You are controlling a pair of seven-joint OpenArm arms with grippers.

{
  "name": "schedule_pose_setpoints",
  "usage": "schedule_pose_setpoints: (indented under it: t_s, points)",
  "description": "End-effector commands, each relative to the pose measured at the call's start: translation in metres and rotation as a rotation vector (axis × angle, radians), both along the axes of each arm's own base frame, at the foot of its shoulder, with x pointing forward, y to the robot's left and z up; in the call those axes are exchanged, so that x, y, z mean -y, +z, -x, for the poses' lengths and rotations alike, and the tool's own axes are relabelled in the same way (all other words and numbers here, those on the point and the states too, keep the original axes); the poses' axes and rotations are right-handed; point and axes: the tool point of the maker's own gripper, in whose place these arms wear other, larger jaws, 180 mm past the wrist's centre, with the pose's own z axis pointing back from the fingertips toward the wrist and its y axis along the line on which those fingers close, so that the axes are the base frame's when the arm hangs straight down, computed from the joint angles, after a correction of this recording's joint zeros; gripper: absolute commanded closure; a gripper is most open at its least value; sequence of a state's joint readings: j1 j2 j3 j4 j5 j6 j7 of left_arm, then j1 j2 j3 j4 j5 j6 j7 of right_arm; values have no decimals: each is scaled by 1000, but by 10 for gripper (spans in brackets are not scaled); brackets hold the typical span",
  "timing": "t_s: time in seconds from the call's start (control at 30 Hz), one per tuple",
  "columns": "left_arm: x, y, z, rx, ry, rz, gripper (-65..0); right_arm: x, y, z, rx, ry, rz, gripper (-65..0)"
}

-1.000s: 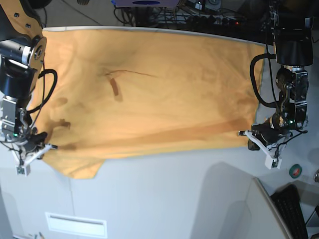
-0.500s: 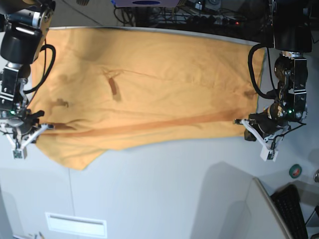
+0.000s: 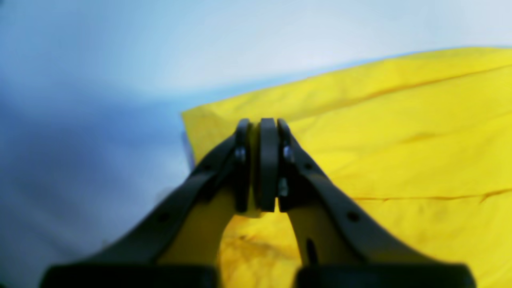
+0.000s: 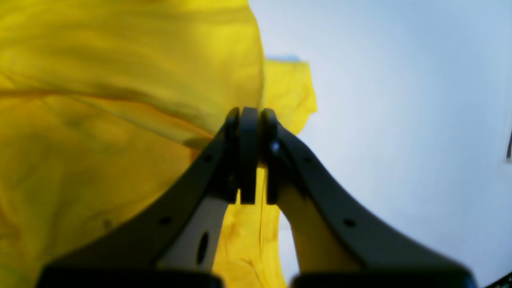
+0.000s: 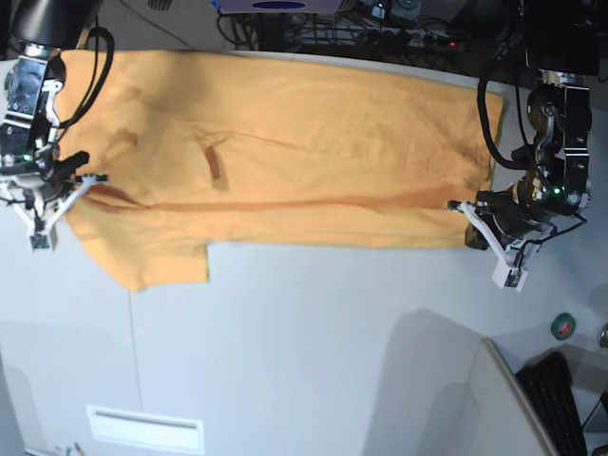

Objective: Layout the t-shirt on the table in an organized manner, then fold the t-shirt properly
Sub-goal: 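Fold the shirt lengthwise with both grippers, lifting its edge over the middle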

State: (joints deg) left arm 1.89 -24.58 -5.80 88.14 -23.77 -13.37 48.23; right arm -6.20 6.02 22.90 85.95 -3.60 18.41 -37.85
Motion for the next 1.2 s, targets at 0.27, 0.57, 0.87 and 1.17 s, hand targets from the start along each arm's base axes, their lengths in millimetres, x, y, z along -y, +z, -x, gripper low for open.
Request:
schedule_pose_setpoints:
  t_s: [0.27, 0.57, 0.87, 1.17]
  points:
    - [-28, 27, -8, 60, 36, -45, 0, -1, 15, 14, -2, -4, 28, 0]
    - [-22, 18, 26, -37, -12, -79, 0, -4, 7, 35, -41, 5, 31, 0]
    - [-33, 5, 57, -94, 11, -90, 0, 2, 10, 55, -111, -9, 57, 0]
    - [-37, 3, 70, -108, 26, -93, 0, 0, -2, 71, -178, -13, 46, 0]
